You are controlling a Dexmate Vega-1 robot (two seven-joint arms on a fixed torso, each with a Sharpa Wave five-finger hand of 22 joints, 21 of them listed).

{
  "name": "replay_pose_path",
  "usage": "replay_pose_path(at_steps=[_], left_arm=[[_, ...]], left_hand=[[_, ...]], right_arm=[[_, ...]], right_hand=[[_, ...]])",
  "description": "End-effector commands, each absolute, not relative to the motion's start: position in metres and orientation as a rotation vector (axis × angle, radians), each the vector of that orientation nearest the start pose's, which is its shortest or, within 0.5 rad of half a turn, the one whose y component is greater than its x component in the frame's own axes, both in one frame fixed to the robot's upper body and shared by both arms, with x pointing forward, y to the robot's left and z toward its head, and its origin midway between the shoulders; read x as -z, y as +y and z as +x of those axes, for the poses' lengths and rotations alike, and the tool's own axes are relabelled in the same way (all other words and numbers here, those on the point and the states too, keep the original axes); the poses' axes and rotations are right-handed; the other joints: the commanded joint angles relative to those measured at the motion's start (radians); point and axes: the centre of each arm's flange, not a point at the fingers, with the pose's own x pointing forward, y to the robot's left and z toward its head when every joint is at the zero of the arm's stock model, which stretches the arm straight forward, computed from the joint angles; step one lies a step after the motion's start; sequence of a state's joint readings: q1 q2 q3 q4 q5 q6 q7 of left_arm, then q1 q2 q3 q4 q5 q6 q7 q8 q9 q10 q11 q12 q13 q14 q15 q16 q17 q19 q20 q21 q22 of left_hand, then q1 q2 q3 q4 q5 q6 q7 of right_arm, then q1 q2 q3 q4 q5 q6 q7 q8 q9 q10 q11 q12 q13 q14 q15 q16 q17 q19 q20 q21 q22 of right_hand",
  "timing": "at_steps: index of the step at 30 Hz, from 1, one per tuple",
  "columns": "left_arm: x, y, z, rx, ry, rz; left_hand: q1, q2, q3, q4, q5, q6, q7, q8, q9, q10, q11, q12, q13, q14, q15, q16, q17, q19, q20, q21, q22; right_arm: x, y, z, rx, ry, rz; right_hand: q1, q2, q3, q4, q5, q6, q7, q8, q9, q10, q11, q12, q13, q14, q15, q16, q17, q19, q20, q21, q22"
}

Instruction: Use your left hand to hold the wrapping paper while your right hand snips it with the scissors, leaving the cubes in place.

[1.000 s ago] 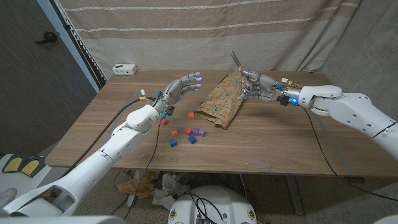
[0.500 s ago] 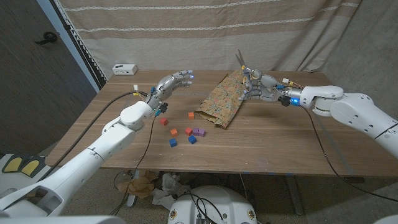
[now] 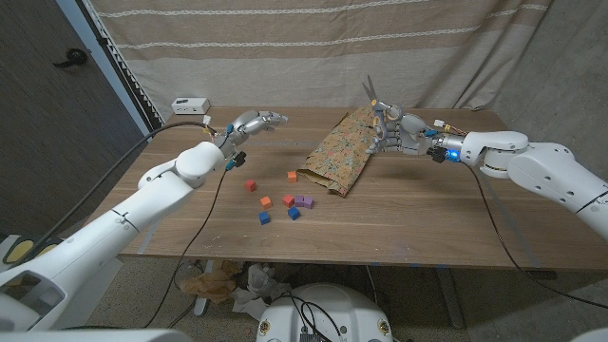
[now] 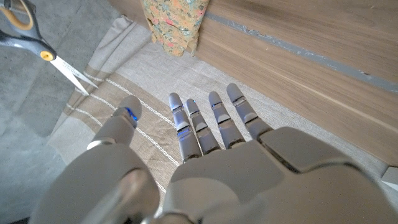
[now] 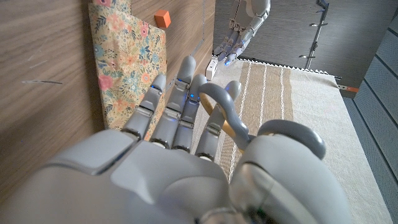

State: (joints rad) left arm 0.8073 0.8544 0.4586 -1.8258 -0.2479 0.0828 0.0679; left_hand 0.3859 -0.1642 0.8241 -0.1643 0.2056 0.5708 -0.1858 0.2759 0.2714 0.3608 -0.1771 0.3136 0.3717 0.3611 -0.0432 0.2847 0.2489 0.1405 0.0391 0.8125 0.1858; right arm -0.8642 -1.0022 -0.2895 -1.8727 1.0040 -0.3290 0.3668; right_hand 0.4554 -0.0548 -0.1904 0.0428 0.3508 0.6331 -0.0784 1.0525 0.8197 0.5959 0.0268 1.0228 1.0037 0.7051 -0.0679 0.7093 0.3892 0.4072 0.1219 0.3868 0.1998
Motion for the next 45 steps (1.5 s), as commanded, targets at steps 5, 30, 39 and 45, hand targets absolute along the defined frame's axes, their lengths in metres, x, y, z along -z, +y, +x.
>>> replay_pose_path(at_steps=[5, 30, 39, 45], left_arm=[[-0.072, 0.238, 0.586, 0.175, -0.539, 1.122], [-0.069, 0.197, 0.585, 0.069, -0.645, 1.450], [-0.063, 0.188, 0.582, -0.025, -0.725, 1.556], [-0.063, 0.181, 0.584, 0.012, -0.688, 1.647]], left_hand=[[0.036, -0.023, -0.011, -0.018, 0.008, -0.070, -0.029, -0.038, -0.012, -0.069, 0.003, -0.051, -0.026, -0.071, -0.109, -0.044, -0.024, -0.040, 0.007, -0.039, -0.004], [0.101, -0.033, -0.054, -0.025, 0.042, -0.192, -0.033, -0.080, -0.035, -0.099, -0.025, -0.087, -0.065, -0.148, -0.113, -0.083, -0.049, -0.070, 0.003, -0.104, -0.010], [0.142, -0.034, -0.115, -0.021, 0.074, -0.091, -0.033, -0.033, -0.040, 0.032, -0.037, -0.039, -0.063, -0.106, -0.146, -0.057, -0.043, -0.042, -0.015, -0.151, -0.008], [0.051, -0.047, -0.315, -0.011, 0.063, -0.140, -0.030, -0.058, -0.051, 0.044, -0.034, -0.066, -0.093, -0.126, -0.121, -0.073, -0.053, -0.024, -0.010, -0.213, -0.010]], right_arm=[[-0.054, -0.274, 0.540, -0.743, -0.262, -0.207], [-0.057, -0.274, 0.541, -0.751, -0.261, -0.201], [-0.058, -0.272, 0.539, -0.764, -0.264, -0.196], [-0.057, -0.274, 0.539, -0.767, -0.258, -0.192]], right_hand=[[-0.003, 0.008, -0.005, -0.003, 0.011, -0.203, 0.216, -0.007, 0.000, -0.004, -0.002, 0.030, 0.050, 0.000, -0.084, -0.002, -0.004, 0.005, 0.004, -0.003, 0.002], [0.007, 0.024, -0.004, -0.012, 0.021, -0.191, 0.212, -0.020, -0.005, -0.006, -0.002, 0.038, 0.031, 0.002, -0.087, -0.006, -0.016, 0.007, 0.001, -0.014, 0.001], [0.016, 0.030, -0.001, -0.017, 0.024, -0.187, 0.210, -0.022, -0.004, -0.003, -0.005, 0.041, 0.025, 0.000, -0.089, -0.007, -0.018, 0.009, 0.000, -0.016, 0.001], [0.022, 0.033, 0.000, -0.021, 0.026, -0.184, 0.211, -0.025, -0.006, -0.006, -0.004, 0.042, 0.021, -0.001, -0.087, -0.008, -0.021, 0.009, -0.001, -0.019, 0.001]])
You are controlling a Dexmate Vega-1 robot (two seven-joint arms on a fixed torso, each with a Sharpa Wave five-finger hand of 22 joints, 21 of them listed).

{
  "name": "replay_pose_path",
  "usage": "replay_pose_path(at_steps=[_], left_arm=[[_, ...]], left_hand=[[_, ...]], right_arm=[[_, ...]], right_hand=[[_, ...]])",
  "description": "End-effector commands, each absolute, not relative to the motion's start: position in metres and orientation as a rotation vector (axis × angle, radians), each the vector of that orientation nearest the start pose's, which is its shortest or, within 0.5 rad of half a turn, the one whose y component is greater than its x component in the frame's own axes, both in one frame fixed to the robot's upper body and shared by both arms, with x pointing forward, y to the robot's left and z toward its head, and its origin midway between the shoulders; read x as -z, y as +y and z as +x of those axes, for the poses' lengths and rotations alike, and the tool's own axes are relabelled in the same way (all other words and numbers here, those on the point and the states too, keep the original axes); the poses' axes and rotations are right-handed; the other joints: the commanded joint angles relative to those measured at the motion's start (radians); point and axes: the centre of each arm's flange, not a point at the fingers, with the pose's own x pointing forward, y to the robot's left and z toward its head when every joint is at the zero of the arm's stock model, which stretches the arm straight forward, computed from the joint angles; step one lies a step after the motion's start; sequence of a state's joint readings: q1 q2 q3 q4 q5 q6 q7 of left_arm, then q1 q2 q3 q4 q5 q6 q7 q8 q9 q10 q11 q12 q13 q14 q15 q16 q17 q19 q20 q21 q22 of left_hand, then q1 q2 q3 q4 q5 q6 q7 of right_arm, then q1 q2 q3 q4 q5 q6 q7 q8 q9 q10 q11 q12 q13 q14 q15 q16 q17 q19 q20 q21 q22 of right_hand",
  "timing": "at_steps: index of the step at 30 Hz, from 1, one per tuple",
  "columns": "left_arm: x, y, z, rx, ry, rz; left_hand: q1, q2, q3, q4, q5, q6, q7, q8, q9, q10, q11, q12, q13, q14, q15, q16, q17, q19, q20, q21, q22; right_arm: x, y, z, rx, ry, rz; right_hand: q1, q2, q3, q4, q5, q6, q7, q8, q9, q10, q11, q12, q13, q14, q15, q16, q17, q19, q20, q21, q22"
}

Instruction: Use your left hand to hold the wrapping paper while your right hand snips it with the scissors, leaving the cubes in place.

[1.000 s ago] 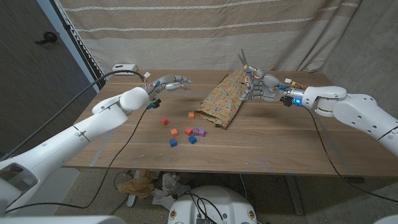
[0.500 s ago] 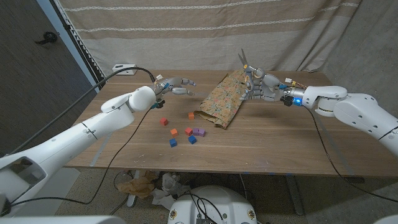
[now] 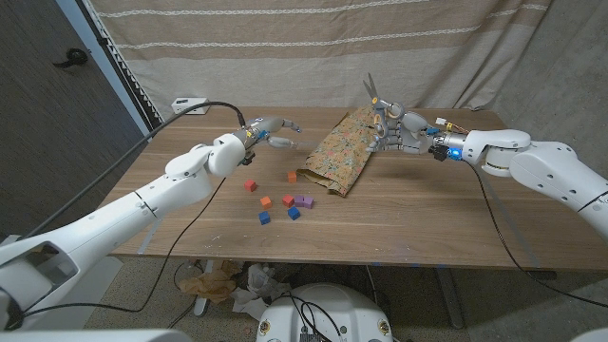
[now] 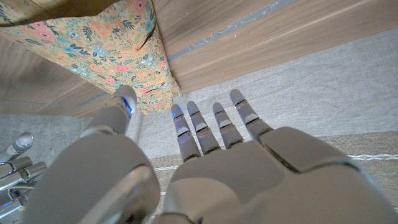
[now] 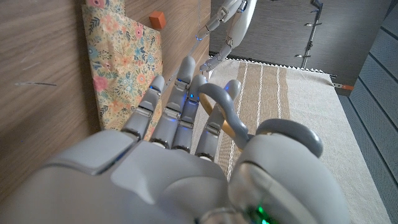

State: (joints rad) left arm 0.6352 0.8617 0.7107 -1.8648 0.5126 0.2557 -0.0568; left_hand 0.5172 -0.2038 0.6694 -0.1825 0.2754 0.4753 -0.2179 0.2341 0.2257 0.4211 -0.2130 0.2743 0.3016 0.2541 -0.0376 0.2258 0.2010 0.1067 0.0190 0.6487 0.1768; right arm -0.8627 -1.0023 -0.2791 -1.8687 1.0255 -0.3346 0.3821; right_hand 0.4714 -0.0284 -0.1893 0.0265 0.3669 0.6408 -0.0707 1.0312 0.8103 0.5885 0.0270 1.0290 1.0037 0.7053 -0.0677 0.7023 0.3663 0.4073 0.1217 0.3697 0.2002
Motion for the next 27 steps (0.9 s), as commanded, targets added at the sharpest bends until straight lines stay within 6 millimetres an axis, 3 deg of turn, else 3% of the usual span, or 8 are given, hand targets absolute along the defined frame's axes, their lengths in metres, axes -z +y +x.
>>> replay_pose_path(at_steps=[1, 3, 7, 10, 14, 16, 22, 27], left_arm=[[-0.063, 0.181, 0.584, 0.017, -0.689, 1.659], [-0.063, 0.180, 0.584, 0.016, -0.702, 1.667], [-0.063, 0.178, 0.585, 0.019, -0.703, 1.696], [-0.062, 0.176, 0.586, 0.028, -0.695, 1.721], [-0.061, 0.175, 0.587, 0.038, -0.695, 1.747], [-0.061, 0.174, 0.586, 0.032, -0.697, 1.768], [-0.061, 0.171, 0.586, 0.023, -0.708, 1.814], [-0.058, 0.169, 0.587, 0.004, -0.760, 1.849]], left_hand=[[-0.091, -0.008, -0.188, 0.008, -0.011, -0.048, 0.002, -0.016, -0.004, -0.020, 0.001, -0.030, -0.025, -0.024, -0.131, -0.016, -0.004, 0.013, 0.012, -0.057, -0.001], [-0.097, -0.006, -0.216, 0.007, -0.013, -0.051, 0.001, -0.015, -0.004, -0.029, 0.001, -0.035, -0.026, -0.032, -0.135, -0.018, -0.004, 0.014, 0.009, -0.066, -0.001], [-0.096, -0.004, -0.231, 0.005, -0.014, -0.052, 0.001, -0.015, -0.004, -0.025, 0.000, -0.034, -0.026, -0.030, -0.142, -0.017, -0.005, 0.017, 0.006, -0.071, -0.001], [-0.068, 0.001, -0.268, -0.001, -0.011, -0.105, 0.001, -0.031, -0.005, -0.038, -0.001, -0.040, -0.026, -0.040, -0.148, -0.021, -0.006, 0.019, 0.001, -0.089, 0.000], [-0.049, 0.003, -0.285, -0.001, -0.007, -0.125, -0.001, -0.035, -0.005, -0.047, 0.000, -0.044, -0.026, -0.054, -0.141, -0.026, -0.006, 0.015, 0.000, -0.101, 0.000], [-0.037, 0.005, -0.313, 0.004, -0.005, -0.084, 0.001, -0.012, -0.002, -0.035, -0.001, -0.038, -0.024, -0.050, -0.146, -0.021, -0.005, 0.019, 0.001, -0.113, 0.001], [-0.011, 0.013, -0.333, 0.003, 0.004, -0.059, -0.002, -0.001, -0.001, -0.018, -0.002, -0.030, -0.022, -0.046, -0.160, -0.019, -0.006, 0.029, -0.015, -0.124, 0.002], [0.012, 0.009, -0.360, 0.008, 0.012, -0.069, -0.001, -0.005, 0.000, -0.025, -0.001, -0.033, -0.020, -0.047, -0.148, -0.018, -0.005, 0.035, -0.002, -0.136, 0.003]], right_arm=[[-0.057, -0.274, 0.539, -0.769, -0.260, -0.193], [-0.056, -0.274, 0.539, -0.767, -0.253, -0.184], [-0.055, -0.275, 0.539, -0.768, -0.252, -0.182], [-0.054, -0.276, 0.538, -0.766, -0.254, -0.183], [-0.054, -0.278, 0.537, -0.762, -0.252, -0.177], [-0.054, -0.279, 0.537, -0.761, -0.251, -0.174], [-0.052, -0.279, 0.538, -0.762, -0.252, -0.171], [-0.052, -0.279, 0.539, -0.763, -0.250, -0.169]], right_hand=[[0.007, 0.007, -0.001, -0.005, 0.011, -0.191, 0.205, -0.005, 0.002, 0.002, -0.005, 0.034, 0.018, -0.001, -0.087, -0.001, 0.001, 0.009, -0.001, -0.002, 0.000], [0.008, 0.008, -0.001, -0.006, 0.011, -0.186, 0.205, -0.008, -0.004, 0.005, 0.000, 0.032, 0.009, -0.001, -0.087, -0.002, -0.001, 0.009, 0.000, -0.003, 0.000], [0.009, 0.010, -0.001, -0.007, 0.012, -0.183, 0.206, -0.012, -0.008, 0.006, -0.002, 0.033, 0.004, -0.001, -0.086, -0.003, -0.003, 0.010, -0.001, -0.005, 0.000], [0.008, 0.012, -0.001, -0.008, 0.013, -0.179, 0.208, -0.016, -0.015, 0.005, 0.001, 0.032, -0.001, -0.002, -0.084, -0.005, -0.005, 0.011, 0.000, -0.006, 0.000], [0.007, 0.013, -0.002, -0.008, 0.013, -0.181, 0.205, -0.021, -0.019, 0.003, 0.004, 0.032, -0.005, -0.003, -0.083, -0.006, -0.007, 0.011, 0.000, -0.007, 0.001], [0.007, 0.014, -0.002, -0.008, 0.013, -0.182, 0.205, -0.024, -0.021, 0.002, 0.004, 0.032, -0.006, -0.002, -0.081, -0.006, -0.008, 0.011, 0.000, -0.008, 0.001], [0.004, 0.018, -0.004, -0.008, 0.013, -0.182, 0.205, -0.031, -0.024, -0.003, 0.007, 0.033, -0.011, -0.007, -0.079, -0.009, -0.009, 0.011, 0.002, -0.011, 0.001], [0.004, 0.020, -0.004, -0.009, 0.013, -0.181, 0.206, -0.032, -0.022, -0.002, 0.007, 0.034, -0.016, -0.007, -0.079, -0.010, -0.012, 0.011, 0.002, -0.013, 0.001]])
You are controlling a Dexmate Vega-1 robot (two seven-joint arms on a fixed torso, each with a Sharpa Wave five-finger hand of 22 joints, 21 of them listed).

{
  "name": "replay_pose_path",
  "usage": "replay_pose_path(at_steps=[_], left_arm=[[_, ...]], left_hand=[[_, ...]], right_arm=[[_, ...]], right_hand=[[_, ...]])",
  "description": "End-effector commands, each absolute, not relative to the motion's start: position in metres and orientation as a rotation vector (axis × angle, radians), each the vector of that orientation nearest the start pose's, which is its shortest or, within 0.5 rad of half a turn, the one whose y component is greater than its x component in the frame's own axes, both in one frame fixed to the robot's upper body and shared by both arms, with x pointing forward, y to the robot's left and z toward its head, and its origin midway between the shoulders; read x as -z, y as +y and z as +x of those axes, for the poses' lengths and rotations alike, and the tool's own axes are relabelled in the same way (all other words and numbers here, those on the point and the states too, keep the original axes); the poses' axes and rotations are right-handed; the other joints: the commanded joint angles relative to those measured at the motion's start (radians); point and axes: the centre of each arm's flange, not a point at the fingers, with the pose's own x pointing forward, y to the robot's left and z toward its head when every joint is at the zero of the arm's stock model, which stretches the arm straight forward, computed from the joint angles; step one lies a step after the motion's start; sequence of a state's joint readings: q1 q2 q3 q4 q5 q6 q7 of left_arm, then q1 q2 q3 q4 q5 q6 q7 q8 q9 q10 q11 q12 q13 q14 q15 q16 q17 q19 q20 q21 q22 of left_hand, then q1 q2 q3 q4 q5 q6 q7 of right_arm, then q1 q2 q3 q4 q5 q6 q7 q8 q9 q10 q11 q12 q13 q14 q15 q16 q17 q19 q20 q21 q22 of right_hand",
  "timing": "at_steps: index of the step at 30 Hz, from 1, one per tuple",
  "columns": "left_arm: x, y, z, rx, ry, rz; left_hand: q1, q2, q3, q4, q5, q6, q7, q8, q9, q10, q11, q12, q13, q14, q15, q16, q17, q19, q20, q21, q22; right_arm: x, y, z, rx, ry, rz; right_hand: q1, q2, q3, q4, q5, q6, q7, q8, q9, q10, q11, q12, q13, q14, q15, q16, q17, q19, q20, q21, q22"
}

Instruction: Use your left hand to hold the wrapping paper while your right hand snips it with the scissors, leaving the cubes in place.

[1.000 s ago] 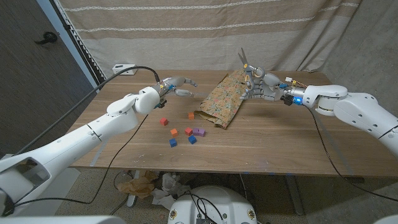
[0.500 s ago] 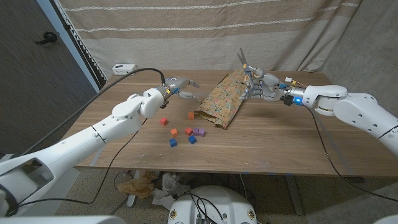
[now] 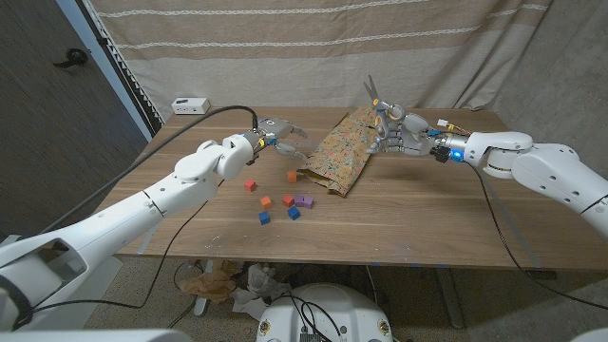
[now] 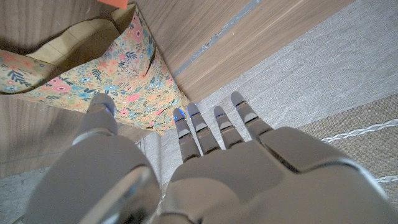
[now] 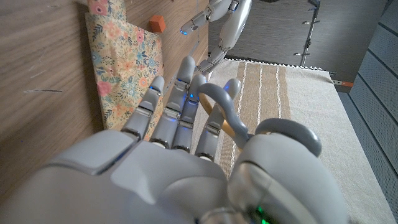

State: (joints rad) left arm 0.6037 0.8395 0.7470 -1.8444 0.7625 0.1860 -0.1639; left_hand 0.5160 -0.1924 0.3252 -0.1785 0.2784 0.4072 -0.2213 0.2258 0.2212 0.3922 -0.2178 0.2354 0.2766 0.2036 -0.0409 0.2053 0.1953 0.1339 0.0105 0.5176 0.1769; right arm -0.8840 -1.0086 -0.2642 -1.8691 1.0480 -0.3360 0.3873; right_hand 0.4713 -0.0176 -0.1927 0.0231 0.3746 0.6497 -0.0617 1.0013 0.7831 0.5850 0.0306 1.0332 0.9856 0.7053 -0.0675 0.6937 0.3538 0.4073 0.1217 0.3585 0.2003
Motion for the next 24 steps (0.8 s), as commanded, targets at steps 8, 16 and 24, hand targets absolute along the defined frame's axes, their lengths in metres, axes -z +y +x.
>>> replay_pose_path(at_steps=[8, 16, 24], left_arm=[[-0.052, 0.163, 0.585, -0.052, -0.850, 1.898], [-0.049, 0.150, 0.587, -0.075, -0.876, 1.971], [-0.041, 0.142, 0.591, -0.040, -0.865, 2.005]], left_hand=[[0.068, 0.009, -0.054, 0.006, 0.024, 0.019, 0.001, 0.009, 0.004, 0.016, 0.003, 0.009, 0.008, -0.034, -0.147, -0.009, 0.001, -0.004, -0.023, -0.038, 0.004], [0.113, 0.021, -0.070, 0.011, 0.049, 0.019, 0.001, 0.004, 0.002, -0.032, 0.005, -0.011, 0.007, -0.104, -0.117, -0.019, 0.003, -0.031, -0.035, -0.070, 0.005], [0.123, 0.027, -0.080, 0.018, 0.063, -0.017, 0.002, -0.012, 0.001, -0.085, 0.007, -0.029, 0.004, -0.133, -0.099, -0.018, 0.005, -0.043, -0.030, -0.086, 0.006]], right_arm=[[-0.054, -0.278, 0.540, -0.774, -0.258, -0.171], [-0.055, -0.276, 0.540, -0.772, -0.263, -0.174], [-0.053, -0.279, 0.538, -0.767, -0.260, -0.168]], right_hand=[[0.006, 0.011, -0.002, -0.008, 0.006, -0.187, 0.196, -0.006, 0.004, -0.001, 0.002, 0.034, 0.000, -0.009, -0.078, -0.002, 0.000, 0.012, 0.002, -0.005, 0.001], [0.005, 0.012, -0.003, -0.010, 0.006, -0.186, 0.197, -0.010, 0.004, -0.005, 0.001, 0.038, -0.002, -0.016, -0.076, -0.006, -0.001, 0.012, 0.005, -0.008, 0.001], [0.005, 0.016, -0.003, -0.011, 0.006, -0.183, 0.199, -0.013, 0.002, -0.006, 0.003, 0.037, -0.010, -0.017, -0.075, -0.008, -0.004, 0.012, 0.006, -0.010, 0.001]])
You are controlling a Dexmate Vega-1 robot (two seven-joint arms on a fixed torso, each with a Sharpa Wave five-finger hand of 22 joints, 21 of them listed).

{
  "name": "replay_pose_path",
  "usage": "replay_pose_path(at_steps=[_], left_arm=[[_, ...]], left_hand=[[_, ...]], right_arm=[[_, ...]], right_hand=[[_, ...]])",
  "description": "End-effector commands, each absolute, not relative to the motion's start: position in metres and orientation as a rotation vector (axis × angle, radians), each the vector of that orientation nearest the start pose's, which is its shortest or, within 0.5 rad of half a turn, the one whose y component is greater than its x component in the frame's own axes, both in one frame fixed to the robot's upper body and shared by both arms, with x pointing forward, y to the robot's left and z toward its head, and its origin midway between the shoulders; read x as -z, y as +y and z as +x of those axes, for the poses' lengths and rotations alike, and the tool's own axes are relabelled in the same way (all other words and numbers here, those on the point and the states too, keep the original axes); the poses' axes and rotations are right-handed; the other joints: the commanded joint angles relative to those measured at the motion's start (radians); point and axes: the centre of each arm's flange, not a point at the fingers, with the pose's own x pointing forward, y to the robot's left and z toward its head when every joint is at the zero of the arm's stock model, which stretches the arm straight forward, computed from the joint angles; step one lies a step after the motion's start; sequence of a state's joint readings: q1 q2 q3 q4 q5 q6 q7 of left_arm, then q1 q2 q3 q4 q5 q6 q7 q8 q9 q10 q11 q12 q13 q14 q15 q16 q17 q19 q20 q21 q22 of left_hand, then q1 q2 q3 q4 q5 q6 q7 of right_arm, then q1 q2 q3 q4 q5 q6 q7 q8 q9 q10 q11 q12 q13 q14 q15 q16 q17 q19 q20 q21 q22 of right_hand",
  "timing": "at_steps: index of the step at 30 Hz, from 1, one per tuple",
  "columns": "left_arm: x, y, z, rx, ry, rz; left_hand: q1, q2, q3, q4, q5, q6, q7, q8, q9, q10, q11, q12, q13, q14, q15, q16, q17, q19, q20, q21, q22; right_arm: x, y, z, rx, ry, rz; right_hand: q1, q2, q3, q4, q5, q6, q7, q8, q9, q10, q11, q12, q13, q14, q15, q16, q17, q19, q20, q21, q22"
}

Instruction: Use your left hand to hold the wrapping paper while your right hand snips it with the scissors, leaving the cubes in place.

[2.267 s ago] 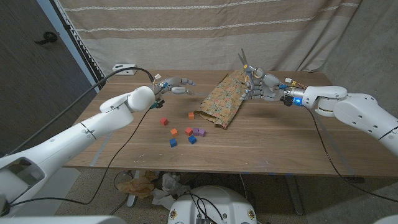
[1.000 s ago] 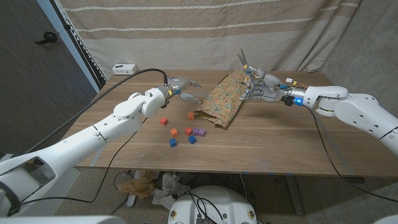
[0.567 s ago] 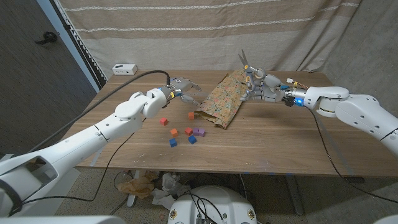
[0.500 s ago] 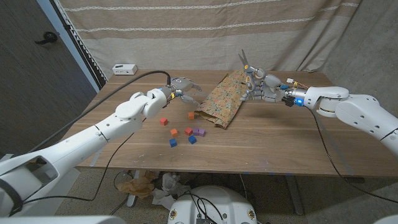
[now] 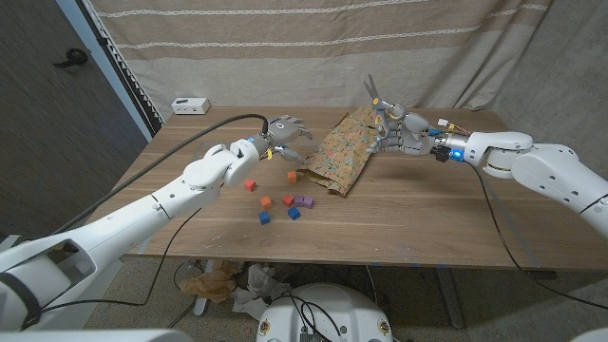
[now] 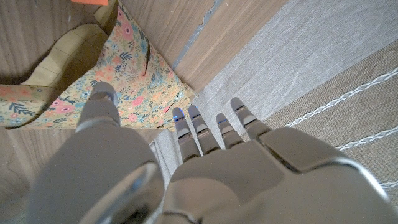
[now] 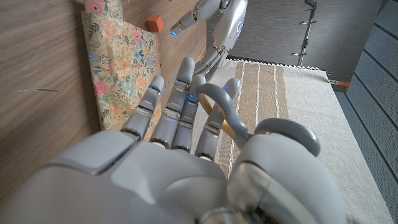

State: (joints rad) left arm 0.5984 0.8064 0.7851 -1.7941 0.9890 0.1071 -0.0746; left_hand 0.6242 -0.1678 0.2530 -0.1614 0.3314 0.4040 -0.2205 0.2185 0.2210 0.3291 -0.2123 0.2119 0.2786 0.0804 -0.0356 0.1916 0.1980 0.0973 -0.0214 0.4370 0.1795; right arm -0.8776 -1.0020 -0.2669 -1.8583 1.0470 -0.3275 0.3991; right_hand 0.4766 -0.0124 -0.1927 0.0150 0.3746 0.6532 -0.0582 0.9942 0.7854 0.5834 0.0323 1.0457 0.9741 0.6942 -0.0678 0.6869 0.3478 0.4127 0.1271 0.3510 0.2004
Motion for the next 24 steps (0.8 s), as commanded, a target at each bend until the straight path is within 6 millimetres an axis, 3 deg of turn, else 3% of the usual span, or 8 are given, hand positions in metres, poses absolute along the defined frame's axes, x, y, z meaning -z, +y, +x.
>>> replay_pose_path(at_steps=[1, 24], left_arm=[[-0.040, 0.142, 0.592, -0.033, -0.868, 2.007], [-0.030, 0.136, 0.595, 0.061, -0.906, 2.027]], left_hand=[[0.015, 0.003, -0.008, 0.002, 0.011, -0.015, 0.001, -0.005, 0.002, -0.025, 0.001, -0.007, 0.002, -0.012, -0.104, -0.004, 0.002, -0.007, 0.002, -0.006, 0.004], [0.044, 0.024, -0.005, 0.004, 0.034, -0.051, 0.000, -0.016, 0.002, -0.091, 0.003, -0.021, -0.002, -0.046, -0.090, -0.003, 0.003, -0.003, 0.001, -0.018, 0.005]], right_arm=[[-0.053, -0.279, 0.538, -0.767, -0.260, -0.167], [-0.056, -0.277, 0.533, -0.770, -0.268, -0.176]], right_hand=[[0.000, 0.011, -0.003, -0.003, 0.006, -0.186, 0.194, -0.007, -0.001, -0.003, 0.003, 0.026, 0.001, -0.006, -0.075, -0.001, 0.002, 0.006, 0.000, -0.003, 0.001], [0.000, 0.016, -0.005, -0.006, 0.005, -0.185, 0.194, -0.012, 0.004, -0.005, 0.000, 0.036, -0.004, -0.009, -0.073, -0.005, -0.001, 0.008, 0.001, -0.008, 0.001]])
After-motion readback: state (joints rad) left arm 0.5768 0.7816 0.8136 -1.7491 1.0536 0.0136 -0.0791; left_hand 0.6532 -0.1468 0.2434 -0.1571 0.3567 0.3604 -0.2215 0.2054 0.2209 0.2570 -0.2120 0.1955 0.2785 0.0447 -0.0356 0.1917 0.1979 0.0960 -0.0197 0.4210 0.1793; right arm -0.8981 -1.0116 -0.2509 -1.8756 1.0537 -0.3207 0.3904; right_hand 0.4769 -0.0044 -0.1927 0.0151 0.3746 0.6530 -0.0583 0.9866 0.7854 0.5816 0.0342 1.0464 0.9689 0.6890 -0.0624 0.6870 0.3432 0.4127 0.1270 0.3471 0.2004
